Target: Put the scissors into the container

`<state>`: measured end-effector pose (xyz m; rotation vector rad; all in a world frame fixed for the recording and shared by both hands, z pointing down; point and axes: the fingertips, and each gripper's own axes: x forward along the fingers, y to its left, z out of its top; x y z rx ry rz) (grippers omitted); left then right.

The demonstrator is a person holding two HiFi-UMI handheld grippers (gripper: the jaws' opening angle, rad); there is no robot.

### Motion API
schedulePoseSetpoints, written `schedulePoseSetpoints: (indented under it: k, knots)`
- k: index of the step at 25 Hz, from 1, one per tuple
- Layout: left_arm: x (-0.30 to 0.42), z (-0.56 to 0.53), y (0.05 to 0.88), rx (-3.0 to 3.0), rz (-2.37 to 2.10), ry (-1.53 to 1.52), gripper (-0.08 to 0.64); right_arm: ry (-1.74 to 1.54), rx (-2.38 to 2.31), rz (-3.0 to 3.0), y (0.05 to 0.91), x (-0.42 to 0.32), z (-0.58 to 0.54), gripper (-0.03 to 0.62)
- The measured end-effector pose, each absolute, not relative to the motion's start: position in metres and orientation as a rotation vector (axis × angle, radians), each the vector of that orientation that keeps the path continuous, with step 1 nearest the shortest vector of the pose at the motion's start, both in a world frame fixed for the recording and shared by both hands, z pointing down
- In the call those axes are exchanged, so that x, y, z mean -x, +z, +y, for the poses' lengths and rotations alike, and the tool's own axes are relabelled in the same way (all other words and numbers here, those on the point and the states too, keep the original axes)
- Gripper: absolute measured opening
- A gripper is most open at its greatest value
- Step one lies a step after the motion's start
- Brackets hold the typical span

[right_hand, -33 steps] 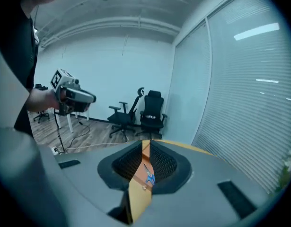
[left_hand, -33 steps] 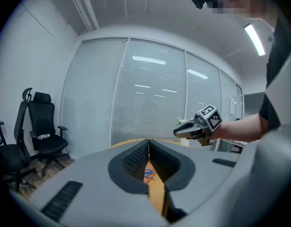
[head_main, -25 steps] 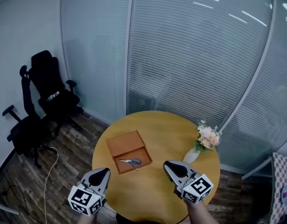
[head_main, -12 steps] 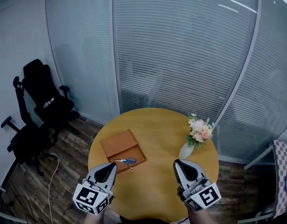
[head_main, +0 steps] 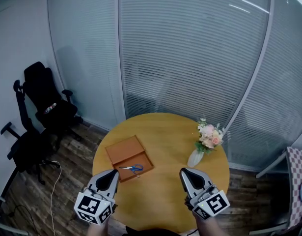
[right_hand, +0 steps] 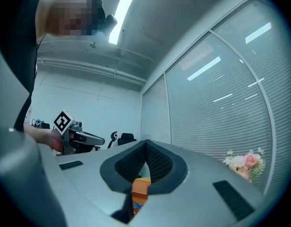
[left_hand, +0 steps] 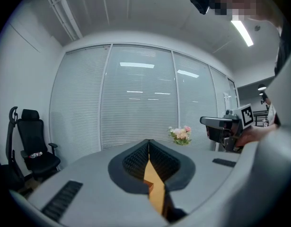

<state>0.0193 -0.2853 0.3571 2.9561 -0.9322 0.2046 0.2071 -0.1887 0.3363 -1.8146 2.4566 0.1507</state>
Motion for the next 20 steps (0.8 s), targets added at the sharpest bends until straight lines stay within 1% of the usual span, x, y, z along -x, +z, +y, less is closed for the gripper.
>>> schedulePoseSetpoints:
  k: [20]
  knots:
    - [-0.013, -0.28, 0.362, -2.945, -0.916, 0.196, 0.014, 0.162, 1.77, 2.52, 0.332, -0.192, -0.188, 0.034]
